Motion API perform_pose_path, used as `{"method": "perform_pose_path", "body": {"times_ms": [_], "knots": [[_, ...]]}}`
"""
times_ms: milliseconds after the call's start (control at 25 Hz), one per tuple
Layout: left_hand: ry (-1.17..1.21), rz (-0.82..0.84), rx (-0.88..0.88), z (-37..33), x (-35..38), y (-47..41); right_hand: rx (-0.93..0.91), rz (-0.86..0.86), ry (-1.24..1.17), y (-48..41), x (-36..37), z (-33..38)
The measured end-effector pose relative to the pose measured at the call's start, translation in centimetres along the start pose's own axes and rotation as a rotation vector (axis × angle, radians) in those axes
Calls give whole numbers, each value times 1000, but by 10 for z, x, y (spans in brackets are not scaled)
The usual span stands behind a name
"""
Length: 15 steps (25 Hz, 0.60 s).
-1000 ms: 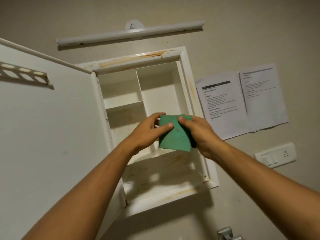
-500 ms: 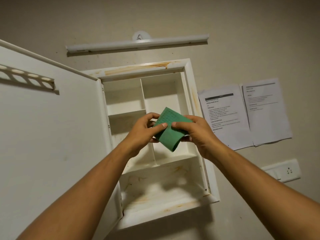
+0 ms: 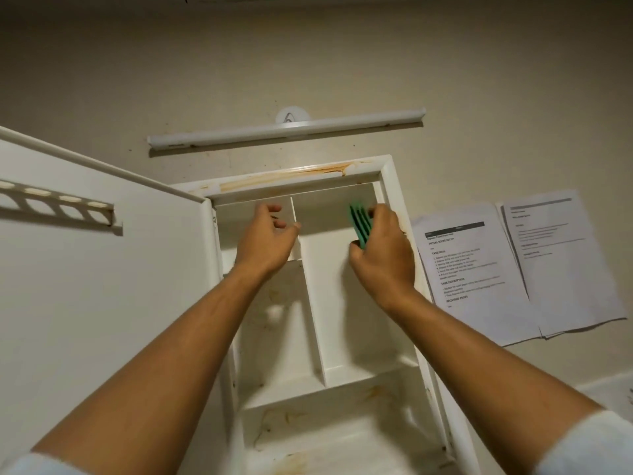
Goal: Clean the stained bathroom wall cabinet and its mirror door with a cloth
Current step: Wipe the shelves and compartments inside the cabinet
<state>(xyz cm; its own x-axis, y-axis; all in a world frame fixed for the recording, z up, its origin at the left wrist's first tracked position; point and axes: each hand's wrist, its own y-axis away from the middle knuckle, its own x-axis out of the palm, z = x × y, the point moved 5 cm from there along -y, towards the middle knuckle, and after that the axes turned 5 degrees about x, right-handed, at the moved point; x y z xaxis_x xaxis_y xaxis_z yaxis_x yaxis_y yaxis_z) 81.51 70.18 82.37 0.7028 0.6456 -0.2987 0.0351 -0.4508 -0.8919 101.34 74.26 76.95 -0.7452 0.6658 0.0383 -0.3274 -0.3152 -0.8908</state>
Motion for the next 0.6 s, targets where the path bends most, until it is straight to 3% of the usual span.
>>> {"method": "perform_pose_path", "body": {"times_ms": [120, 240, 280, 440, 520, 600], "knots": [[-77, 243, 41, 17, 19, -9, -107, 58, 283, -23, 38, 2], [-109, 219, 140, 28, 21, -16, 72, 83, 25, -32, 77, -5], [-93, 200, 153, 31, 19, -18, 38, 92, -27, -32, 89, -1], [-72, 180, 196, 33, 19, -22, -320, 168, 25, -23, 114, 9], [-87, 169, 204, 33, 19, -21, -558, 199, 243, -16, 109, 5], [-108, 181, 196, 33, 18, -20, -648, 200, 477, -26, 101, -1]]}}
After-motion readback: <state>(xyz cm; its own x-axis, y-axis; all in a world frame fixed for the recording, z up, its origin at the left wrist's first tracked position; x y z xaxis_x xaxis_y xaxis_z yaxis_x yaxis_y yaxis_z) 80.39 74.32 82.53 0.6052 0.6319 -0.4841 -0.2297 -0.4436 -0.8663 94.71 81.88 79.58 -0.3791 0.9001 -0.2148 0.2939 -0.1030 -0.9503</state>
